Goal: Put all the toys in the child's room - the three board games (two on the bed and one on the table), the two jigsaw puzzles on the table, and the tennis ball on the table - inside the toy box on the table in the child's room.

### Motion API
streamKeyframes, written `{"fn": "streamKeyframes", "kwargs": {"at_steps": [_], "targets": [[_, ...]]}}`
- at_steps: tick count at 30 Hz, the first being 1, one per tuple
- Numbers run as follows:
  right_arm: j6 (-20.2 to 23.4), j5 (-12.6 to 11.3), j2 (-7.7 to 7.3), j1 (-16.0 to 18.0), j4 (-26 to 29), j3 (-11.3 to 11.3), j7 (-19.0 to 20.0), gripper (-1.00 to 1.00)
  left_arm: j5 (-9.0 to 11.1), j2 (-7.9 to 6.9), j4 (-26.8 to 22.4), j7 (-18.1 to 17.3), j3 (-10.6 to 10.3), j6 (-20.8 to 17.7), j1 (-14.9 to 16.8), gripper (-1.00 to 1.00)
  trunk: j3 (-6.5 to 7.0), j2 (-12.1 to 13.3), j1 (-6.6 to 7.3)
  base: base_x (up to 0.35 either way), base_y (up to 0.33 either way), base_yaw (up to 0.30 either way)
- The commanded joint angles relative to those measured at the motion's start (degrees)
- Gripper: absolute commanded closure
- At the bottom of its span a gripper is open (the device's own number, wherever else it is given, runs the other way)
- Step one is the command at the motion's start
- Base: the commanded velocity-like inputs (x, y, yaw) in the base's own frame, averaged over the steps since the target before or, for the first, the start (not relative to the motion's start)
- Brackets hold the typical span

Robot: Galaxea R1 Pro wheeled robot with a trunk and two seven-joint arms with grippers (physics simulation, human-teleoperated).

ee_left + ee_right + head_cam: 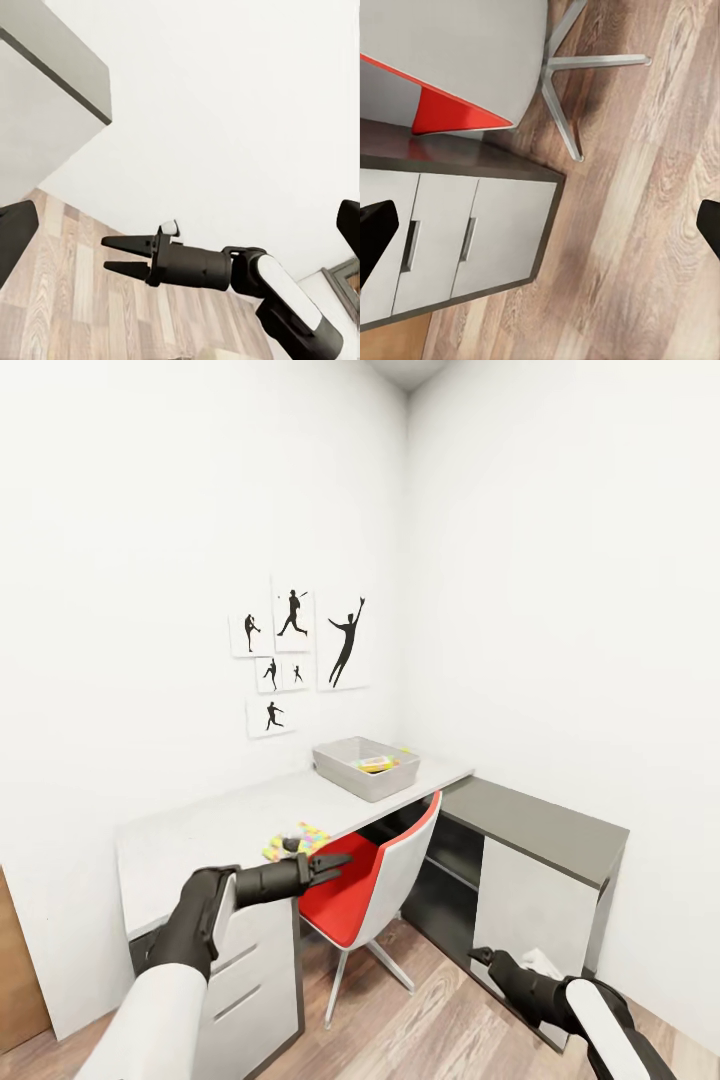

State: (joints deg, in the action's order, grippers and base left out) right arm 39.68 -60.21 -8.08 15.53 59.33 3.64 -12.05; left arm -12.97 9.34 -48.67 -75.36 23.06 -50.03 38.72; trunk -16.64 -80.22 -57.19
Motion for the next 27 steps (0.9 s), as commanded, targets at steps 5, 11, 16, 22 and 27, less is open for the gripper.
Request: {"fn": "streamKeyframes", "kwargs": {"at_steps": [5, 11, 16, 22, 27], "targets": [[-1.0, -0.6, 0.15, 0.0, 0.0, 0.0, -0.5, -1.0, 3.8, 0.3, 0.0, 1.7, 4.4, -0.1, -1.0, -1.0, -0.08, 0.0, 0.0, 0.0, 0.0, 0.0], [-1.4, -0.5, 0.61, 0.0, -0.3, 0.0, -0.5, -1.0, 5.7, 0.54, 1.8, 9.0, 12.0, 3.6, -2.0, -1.0, -0.08, 0.0, 0.0, 0.0, 0.0, 0.0], [-1.4, -0.5, 0.67, 0.0, -0.4, 0.0, -0.5, -1.0, 10.5, 0.65, 8.4, 15.0, 14.3, 10.4, -2.1, -1.0, -0.08, 0.0, 0.0, 0.0, 0.0, 0.0], [-1.4, -0.5, 0.38, 0.0, -0.4, 0.0, -0.5, -1.0, 15.7, 0.65, 10.6, 26.1, 14.4, 14.5, -2.1, -1.0, -0.08, 0.0, 0.0, 0.0, 0.0, 0.0], [-1.3, -0.6, 0.15, 0.0, -0.4, 0.0, -0.5, -1.0, 20.1, 0.65, 10.8, 28.2, 14.5, 15.9, -2.1, -1.0, -0.08, 0.0, 0.0, 0.0, 0.0, 0.0]]}}
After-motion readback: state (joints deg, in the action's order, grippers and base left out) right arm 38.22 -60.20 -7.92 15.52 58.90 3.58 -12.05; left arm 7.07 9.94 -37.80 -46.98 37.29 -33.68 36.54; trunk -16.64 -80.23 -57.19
